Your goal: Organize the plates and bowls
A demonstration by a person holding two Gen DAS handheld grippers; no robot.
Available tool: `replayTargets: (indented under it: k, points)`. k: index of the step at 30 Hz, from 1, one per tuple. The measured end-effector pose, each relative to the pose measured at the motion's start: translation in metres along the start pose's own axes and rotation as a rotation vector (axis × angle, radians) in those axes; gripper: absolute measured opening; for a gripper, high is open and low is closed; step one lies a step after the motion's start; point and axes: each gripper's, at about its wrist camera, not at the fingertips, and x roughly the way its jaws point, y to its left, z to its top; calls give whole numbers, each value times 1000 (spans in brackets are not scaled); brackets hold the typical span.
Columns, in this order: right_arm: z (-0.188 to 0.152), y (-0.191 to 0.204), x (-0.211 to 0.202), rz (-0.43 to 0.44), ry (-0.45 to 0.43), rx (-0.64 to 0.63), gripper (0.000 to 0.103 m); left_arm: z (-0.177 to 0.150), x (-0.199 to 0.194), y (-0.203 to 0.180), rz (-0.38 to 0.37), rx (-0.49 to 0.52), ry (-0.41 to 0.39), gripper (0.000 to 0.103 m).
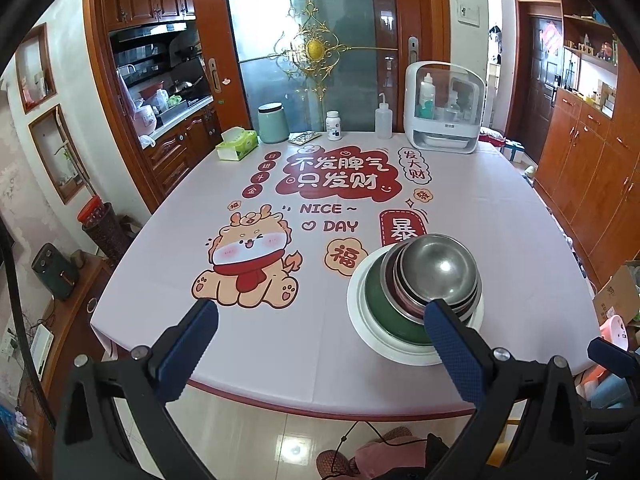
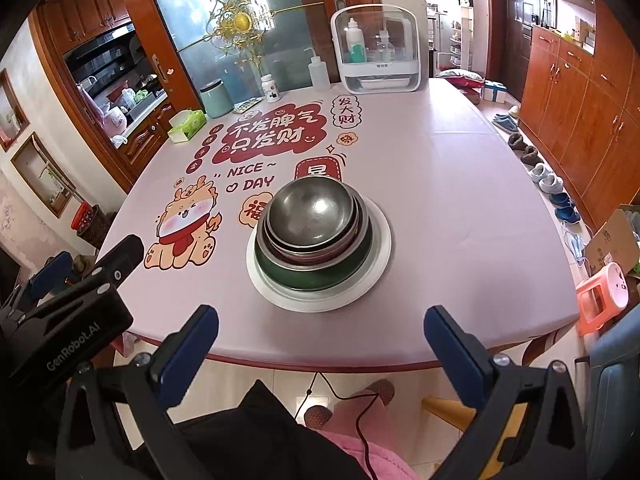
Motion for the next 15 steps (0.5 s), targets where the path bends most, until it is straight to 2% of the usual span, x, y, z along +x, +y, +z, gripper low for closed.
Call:
replayTargets:
  k: [15]
  points:
    - [-5, 5, 0, 0, 6, 0, 103, 0, 1, 5, 1, 5, 4, 102]
